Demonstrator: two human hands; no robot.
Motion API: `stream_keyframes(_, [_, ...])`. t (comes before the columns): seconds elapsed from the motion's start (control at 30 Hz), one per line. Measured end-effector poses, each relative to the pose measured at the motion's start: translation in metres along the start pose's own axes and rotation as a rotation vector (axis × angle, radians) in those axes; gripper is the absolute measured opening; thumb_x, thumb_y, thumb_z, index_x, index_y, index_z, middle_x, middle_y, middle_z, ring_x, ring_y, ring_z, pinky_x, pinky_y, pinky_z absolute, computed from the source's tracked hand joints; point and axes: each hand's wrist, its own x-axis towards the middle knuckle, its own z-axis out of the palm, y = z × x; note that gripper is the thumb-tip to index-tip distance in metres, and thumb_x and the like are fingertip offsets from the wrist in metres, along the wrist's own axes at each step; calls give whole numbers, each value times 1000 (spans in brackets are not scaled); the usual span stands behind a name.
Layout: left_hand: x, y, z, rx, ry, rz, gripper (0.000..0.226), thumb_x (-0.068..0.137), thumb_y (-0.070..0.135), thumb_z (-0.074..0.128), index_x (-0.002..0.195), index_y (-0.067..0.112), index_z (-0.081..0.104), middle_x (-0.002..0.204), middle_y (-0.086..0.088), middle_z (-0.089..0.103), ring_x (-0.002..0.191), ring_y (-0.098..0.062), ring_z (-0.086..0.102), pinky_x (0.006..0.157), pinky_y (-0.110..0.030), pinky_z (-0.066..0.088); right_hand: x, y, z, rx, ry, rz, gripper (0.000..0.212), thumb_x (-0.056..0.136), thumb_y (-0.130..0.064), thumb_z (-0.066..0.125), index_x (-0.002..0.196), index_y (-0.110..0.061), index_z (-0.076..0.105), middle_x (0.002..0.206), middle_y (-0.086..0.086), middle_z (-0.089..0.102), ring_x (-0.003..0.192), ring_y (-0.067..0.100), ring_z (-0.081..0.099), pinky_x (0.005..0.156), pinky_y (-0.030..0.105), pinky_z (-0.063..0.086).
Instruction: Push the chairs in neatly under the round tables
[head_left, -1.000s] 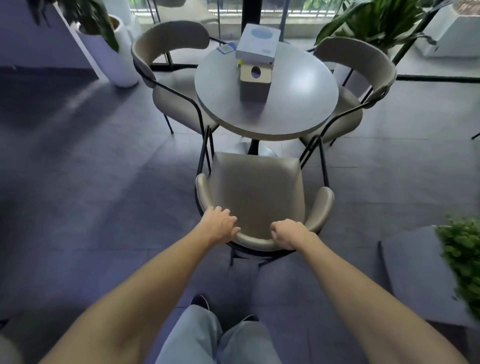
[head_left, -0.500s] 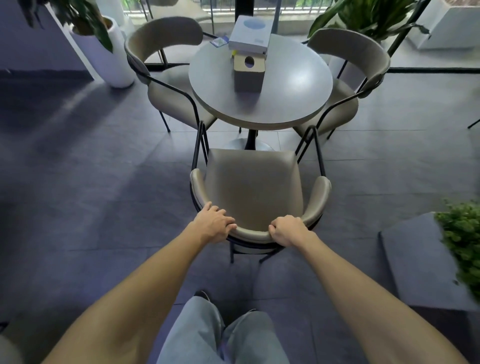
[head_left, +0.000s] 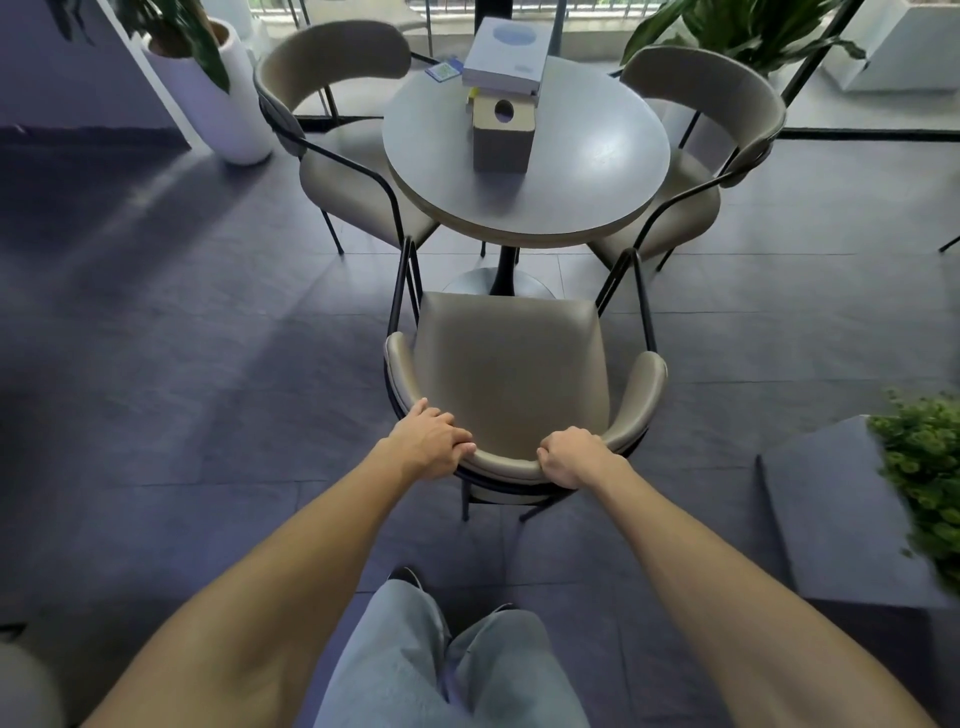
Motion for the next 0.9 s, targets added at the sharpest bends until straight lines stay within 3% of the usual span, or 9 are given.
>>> stream_keyframes(0.9, [-26, 16, 8, 16, -21, 45, 49, 103, 53, 23, 133, 37, 57, 129, 0, 59, 120, -22, 51, 110, -42, 27, -31, -1, 8, -30, -62, -42, 42, 98, -33, 32, 116, -17, 66, 124, 13, 65, 115, 35, 58, 92, 40, 44])
